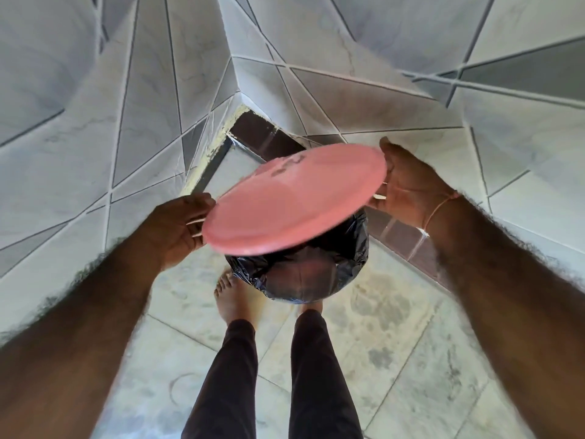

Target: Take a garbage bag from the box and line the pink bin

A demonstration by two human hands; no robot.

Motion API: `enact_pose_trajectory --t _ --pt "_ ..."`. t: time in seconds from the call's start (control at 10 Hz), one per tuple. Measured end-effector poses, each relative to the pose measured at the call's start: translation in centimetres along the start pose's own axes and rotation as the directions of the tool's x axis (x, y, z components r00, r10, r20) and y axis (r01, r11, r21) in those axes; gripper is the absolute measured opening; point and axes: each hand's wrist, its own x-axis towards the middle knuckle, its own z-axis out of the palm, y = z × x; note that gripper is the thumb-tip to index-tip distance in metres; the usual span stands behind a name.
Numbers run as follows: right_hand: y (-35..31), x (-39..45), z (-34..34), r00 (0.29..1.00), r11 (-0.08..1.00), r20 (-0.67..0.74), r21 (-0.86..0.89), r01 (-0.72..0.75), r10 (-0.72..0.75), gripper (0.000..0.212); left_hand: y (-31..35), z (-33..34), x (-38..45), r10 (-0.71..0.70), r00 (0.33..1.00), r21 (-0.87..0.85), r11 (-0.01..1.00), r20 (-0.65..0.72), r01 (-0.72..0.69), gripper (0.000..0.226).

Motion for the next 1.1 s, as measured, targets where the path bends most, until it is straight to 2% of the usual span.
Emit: enact_pose_trajectory --t 0.1,0.2,0.3,0.4,0.5,0.6,0.7,0.8,0.9,1.0,1.1 --pt "1.9 0.2 -1.3 0.997 0.999 -0.063 -0.004 -0.043 0.042 0.032 -1.4 0.5 -0.8 -0.042 0.999 0.13 0.991 0.006 0.041 0.026" --pt "4.3 -0.2 -2.4 0.989 0.984 -0.119 -0.141 -0.106 0.089 0.017 -3.3 1.3 -1.2 -0.039 0.997 0.166 0.985 -0.066 0.05 0.029" --pt "6.8 -0.7 -2.4 0.976 0.925 -0.22 -0.371 -0.08 -0.004 0.01 -5.4 2.7 -1.1 0.02 0.985 0.19 0.982 -0.17 0.013 0.026" --pt "9.0 -0.7 -1.3 0.969 0.842 -0.225 -0.538 -0.04 -0.098 0.033 -7.0 4.2 -0.5 0.085 0.946 0.305 0.952 -0.314 0.015 0.035" --pt "10.4 -0.8 0.4 0.956 0.762 -0.265 -0.643 -0.081 -0.122 0.044 -7.5 5.5 -0.7 0.174 0.903 0.454 0.891 -0.394 0.026 0.045" --pt "11.6 -1.2 2.1 0.956 0.641 -0.234 -0.764 -0.07 -0.174 0.066 -8.0 6.5 -1.7 0.338 0.897 0.718 0.695 -0.285 -0.034 0.046" --pt "13.9 -2.4 3.8 0.913 0.302 -0.105 -0.953 0.021 -0.394 0.065 -8.9 7.0 -2.3 0.511 0.859 0.921 0.324 0.02 -0.215 0.051" --pt "15.9 -3.3 5.8 0.916 0.015 0.156 -0.985 0.174 -0.369 0.061 -10.5 7.0 -2.1 0.414 0.864 0.958 -0.114 0.286 -0.263 0.055" --pt "16.8 -3.5 6.6 0.955 -0.087 0.172 -0.984 0.156 -0.241 0.071 -11.0 7.1 -2.6 0.279 0.897 0.927 -0.255 0.342 -0.274 0.06" --pt "16.1 -3.8 6.7 0.955 -0.051 0.172 -0.985 0.165 -0.243 0.068 -10.4 6.8 -2.8 0.26 0.902 0.922 -0.274 0.345 -0.274 0.06" --pt "14.8 -4.9 6.9 0.926 -0.075 0.226 -0.974 0.214 -0.302 0.066 -9.0 6.8 -4.4 0.295 0.897 0.936 -0.222 0.33 -0.272 0.057"
